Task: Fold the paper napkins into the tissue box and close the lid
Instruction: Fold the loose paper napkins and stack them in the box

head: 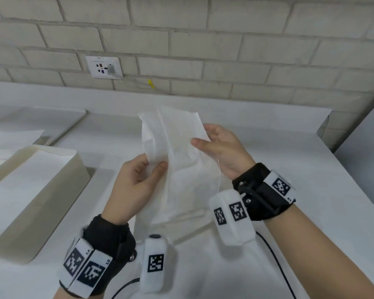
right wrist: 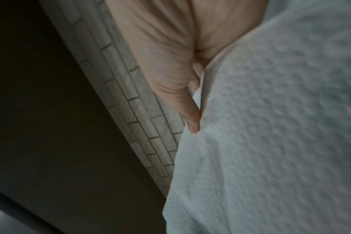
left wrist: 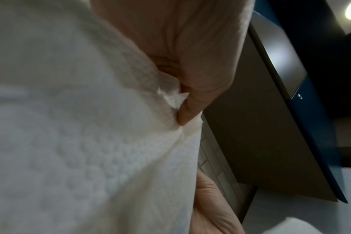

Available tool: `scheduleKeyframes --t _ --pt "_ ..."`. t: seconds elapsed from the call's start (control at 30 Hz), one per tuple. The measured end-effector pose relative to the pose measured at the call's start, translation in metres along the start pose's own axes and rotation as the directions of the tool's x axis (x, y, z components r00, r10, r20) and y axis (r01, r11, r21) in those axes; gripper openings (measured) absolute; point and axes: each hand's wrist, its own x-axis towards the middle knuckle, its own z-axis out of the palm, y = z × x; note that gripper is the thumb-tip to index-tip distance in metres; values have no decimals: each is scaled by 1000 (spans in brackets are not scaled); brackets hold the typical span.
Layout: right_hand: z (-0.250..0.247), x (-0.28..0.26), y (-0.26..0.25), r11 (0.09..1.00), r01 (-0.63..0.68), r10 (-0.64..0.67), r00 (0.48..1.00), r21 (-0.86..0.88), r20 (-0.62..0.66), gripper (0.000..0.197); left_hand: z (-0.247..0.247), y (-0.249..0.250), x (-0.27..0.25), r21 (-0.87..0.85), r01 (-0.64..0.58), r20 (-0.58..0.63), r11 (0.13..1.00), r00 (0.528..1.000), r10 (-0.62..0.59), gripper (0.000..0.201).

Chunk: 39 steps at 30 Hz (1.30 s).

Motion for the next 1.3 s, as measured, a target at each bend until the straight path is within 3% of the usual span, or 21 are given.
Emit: scheduleKeyframes --t 0.07,0.2,0.3,0.43,0.53,0.7,0.8,0.9,1.03,1.2,1.3 --pt "0 -1 5 999 -21 20 1000 28 19 28 -1 3 -1 -31 21 14 999 1000 -20 14" --pt "1 -4 11 998 7 -8 1000 56 22 24 3 9 -3 -175 120 37 977 993 -115 34" --pt "2 -4 12 990 -61 54 997 129 61 28 0 4 -3 -100 113 67 989 992 -106 51" --pt "0 -1 10 961 -128 108 990 243 91 41 -4 4 -2 -31 135 124 990 984 -130 43" --pt "-1 -2 8 962 -73 67 997 263 32 29 -8 1 -4 -36 149 156 988 978 -142 71" --pt "-2 -4 7 971 48 -39 998 236 -44 39 -4 3 -5 -153 204 57 967 979 -197 43" --pt "-8 -6 0 970 126 -121 992 207 -37 47 -7 0 0 -149 189 -65 971 978 -201 42" --pt "-12 -12 -11 966 178 -188 981 186 42 39 -15 0 7 -131 148 -171 980 971 -169 40" --pt "-7 -13 -15 984 162 -172 975 79 143 39 -18 2 9 -122 110 -126 986 984 -125 58" --pt "8 -13 -4 989 134 -123 978 -55 170 24 -13 5 8 -109 50 -68 993 996 -58 43" --pt "17 -14 2 979 172 -155 977 -106 145 18 -13 3 7 -94 21 -70 995 997 -28 57"
